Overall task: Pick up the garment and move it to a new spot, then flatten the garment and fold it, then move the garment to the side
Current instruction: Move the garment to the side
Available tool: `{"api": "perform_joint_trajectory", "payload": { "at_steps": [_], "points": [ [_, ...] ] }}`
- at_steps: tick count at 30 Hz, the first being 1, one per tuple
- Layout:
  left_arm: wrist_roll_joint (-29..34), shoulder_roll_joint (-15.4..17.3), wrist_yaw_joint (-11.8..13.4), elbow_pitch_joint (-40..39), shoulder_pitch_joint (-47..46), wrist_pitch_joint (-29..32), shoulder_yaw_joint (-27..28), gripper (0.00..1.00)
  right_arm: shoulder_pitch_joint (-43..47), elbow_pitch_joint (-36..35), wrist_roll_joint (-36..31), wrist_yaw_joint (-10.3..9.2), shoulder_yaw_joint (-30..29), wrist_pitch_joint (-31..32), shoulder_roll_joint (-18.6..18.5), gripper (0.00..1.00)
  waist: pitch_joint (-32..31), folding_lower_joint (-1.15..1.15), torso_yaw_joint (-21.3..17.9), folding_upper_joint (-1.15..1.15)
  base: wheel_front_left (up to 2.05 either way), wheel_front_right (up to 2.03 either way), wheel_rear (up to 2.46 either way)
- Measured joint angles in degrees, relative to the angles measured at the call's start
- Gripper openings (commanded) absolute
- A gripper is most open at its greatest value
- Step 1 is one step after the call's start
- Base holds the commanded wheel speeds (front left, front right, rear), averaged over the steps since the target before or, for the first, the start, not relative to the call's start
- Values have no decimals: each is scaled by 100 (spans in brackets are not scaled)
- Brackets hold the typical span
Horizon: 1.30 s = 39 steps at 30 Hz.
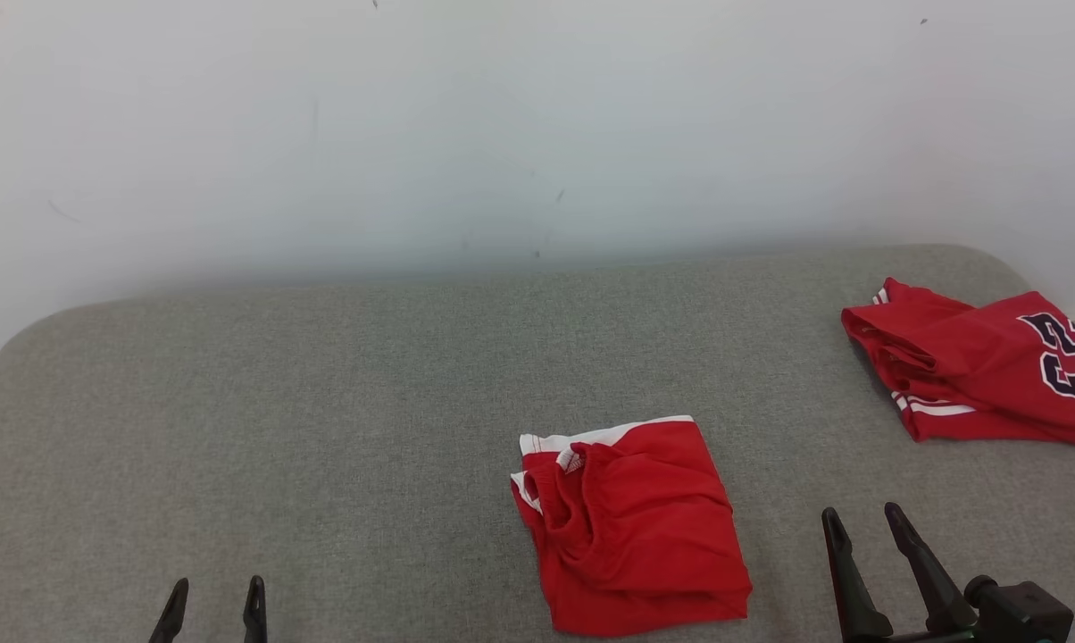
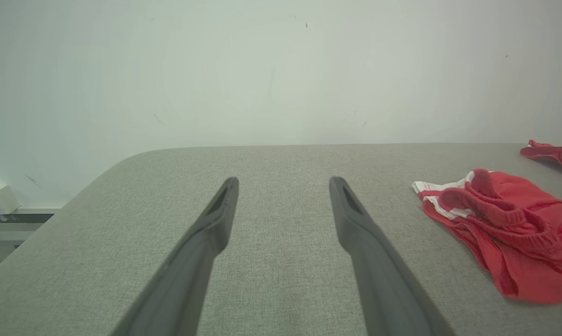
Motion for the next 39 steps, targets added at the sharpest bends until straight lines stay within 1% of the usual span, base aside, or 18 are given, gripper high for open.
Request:
{"api": "perform_joint_trajectory", "payload": {
  "at_steps": [11,14,18,24,29,34,39],
  "points": [
    [7,2,-8,26,1,0,-2,100,-19,87,-7,0,-13,0,44,100,6,1,17,0,0,0,0],
    [15,-9,-8,27,-7,0,-29,100,-235,205,-53,0,108,0,-13,100,26,1,50,0,0,0,0],
    [14,-4,-8,60,-43,0,-108,100,-710,538,-46,0,349,-1,-136,100,68,1,133,0,0,0,0],
    [-2,-10,-8,134,-159,0,-271,100,-1557,1468,15,0,628,35,-254,100,159,1,332,0,0,0,0],
    [-24,-2,-8,229,-241,0,-437,100,-2056,2485,42,0,790,135,-270,100,237,1,564,0,0,0,0],
    [-37,-7,-8,256,-309,0,-534,100,-2342,3414,172,0,951,118,-232,100,304,1,808,0,0,0,0],
    [-66,27,-8,282,-412,0,-559,100,-2599,4206,319,0,1068,122,-92,100,400,1,997,0,0,0,0]
  ]
}}
